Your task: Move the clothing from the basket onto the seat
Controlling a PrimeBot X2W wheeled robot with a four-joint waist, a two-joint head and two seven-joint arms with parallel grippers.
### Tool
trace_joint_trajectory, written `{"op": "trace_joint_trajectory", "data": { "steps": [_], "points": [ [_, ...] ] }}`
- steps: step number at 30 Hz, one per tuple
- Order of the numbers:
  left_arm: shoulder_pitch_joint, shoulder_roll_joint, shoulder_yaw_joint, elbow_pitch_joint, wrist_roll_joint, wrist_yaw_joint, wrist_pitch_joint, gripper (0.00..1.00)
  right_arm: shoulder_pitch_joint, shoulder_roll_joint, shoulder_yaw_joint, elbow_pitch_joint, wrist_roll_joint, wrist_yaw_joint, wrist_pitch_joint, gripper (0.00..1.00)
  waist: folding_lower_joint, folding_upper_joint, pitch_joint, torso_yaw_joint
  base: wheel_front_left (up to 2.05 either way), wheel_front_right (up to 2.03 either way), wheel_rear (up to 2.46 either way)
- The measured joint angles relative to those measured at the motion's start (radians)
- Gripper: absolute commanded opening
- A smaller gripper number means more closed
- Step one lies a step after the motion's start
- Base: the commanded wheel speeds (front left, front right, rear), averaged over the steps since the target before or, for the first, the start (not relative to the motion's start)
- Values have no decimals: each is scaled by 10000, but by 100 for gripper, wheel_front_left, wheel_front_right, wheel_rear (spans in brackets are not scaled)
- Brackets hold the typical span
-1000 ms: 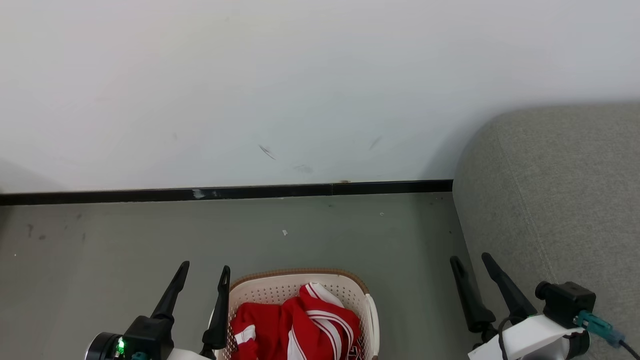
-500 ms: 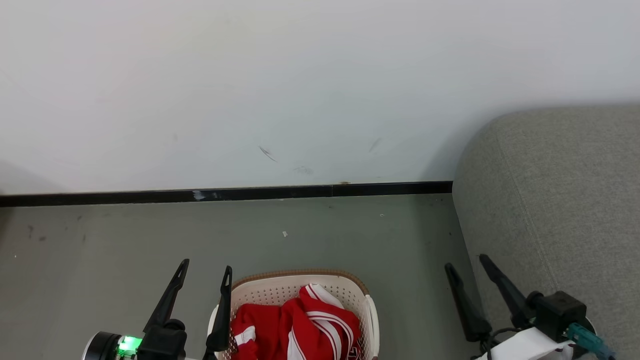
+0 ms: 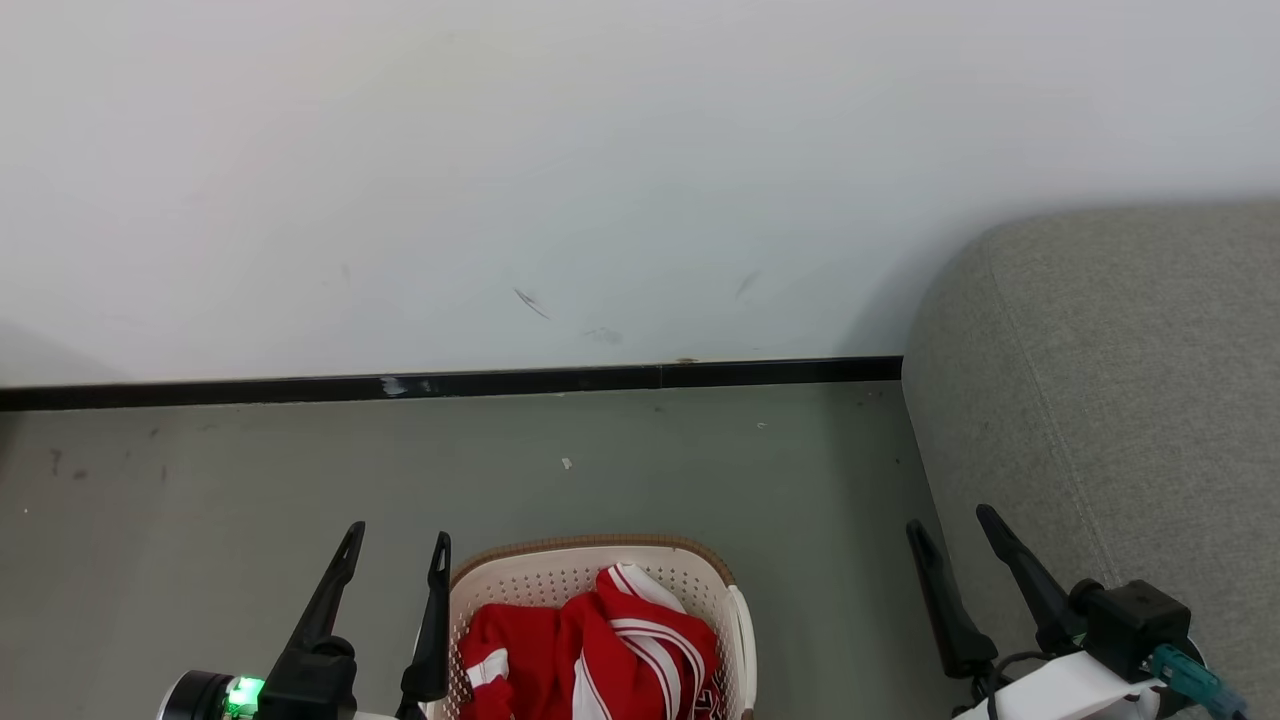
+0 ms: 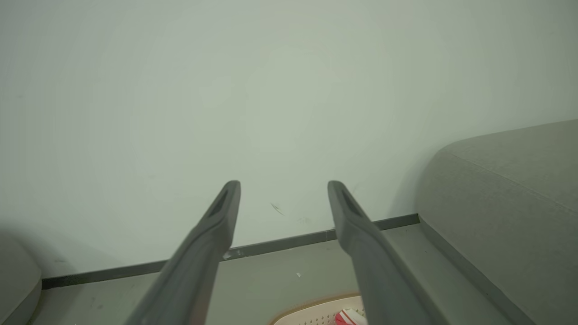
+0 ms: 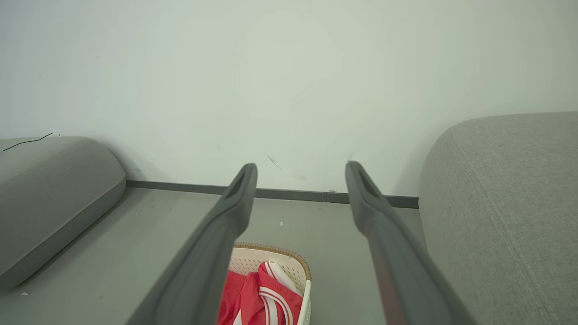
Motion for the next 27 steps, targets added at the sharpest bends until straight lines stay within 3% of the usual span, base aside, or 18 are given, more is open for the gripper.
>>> {"op": "trace_joint_trajectory", "data": {
  "steps": [27],
  "points": [
    [0, -44, 209, 205, -81, -15, 0, 100, 3, 0, -82, -234, 67, 0, 0, 100, -1, 0, 322, -27, 0, 0, 0]
  ]
}}
